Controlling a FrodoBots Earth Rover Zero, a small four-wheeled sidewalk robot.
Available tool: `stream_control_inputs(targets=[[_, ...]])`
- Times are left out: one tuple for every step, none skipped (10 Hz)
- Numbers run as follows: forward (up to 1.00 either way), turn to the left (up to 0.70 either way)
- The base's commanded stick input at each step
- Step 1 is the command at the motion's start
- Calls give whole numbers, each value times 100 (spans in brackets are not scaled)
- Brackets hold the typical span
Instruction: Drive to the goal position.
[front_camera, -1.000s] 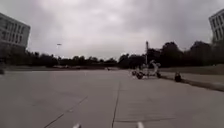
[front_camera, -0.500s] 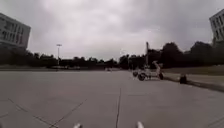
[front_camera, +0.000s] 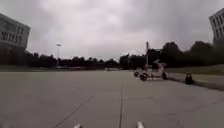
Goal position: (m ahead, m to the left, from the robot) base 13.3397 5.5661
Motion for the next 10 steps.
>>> stream_control_inputs(targets=[[70,0],[70,0],[70,0],[70,0],[70,0],[70,0],[70,0],[70,0],[70,0],[70,0]])
